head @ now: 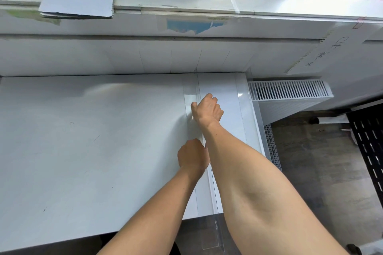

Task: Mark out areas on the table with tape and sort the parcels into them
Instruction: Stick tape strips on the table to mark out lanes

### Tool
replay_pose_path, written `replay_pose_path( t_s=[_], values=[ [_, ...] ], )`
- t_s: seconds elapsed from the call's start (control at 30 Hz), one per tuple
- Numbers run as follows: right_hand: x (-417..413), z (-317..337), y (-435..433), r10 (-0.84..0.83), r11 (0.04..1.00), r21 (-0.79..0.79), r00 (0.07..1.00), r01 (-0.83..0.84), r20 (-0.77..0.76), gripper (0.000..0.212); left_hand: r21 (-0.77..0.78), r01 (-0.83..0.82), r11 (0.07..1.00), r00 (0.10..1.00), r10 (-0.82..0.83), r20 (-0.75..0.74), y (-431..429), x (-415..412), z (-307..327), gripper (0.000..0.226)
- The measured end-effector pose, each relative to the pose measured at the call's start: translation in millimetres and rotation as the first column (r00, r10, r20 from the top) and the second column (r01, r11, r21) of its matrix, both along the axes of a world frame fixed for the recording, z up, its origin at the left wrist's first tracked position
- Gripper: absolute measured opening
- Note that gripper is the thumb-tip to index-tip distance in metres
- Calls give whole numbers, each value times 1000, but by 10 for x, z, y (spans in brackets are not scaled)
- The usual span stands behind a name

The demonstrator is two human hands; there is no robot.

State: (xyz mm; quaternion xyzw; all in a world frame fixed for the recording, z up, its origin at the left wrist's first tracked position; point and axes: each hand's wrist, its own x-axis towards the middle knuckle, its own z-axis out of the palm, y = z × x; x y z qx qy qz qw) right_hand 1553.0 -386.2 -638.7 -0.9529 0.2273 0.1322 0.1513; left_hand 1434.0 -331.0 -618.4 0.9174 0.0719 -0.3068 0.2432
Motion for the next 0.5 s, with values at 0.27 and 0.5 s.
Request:
replay_pose_path(
  t_s=[0.27,0.5],
  values=[
    [50,216,310,166,986,-69,963,-154,211,35,199,-145,969,977,109,181,771,502,5,55],
    [-2,303,758,308,950,-115,933,-290,186,46,268,-170,948,954,90,287,1743,791,131,57]
  ],
)
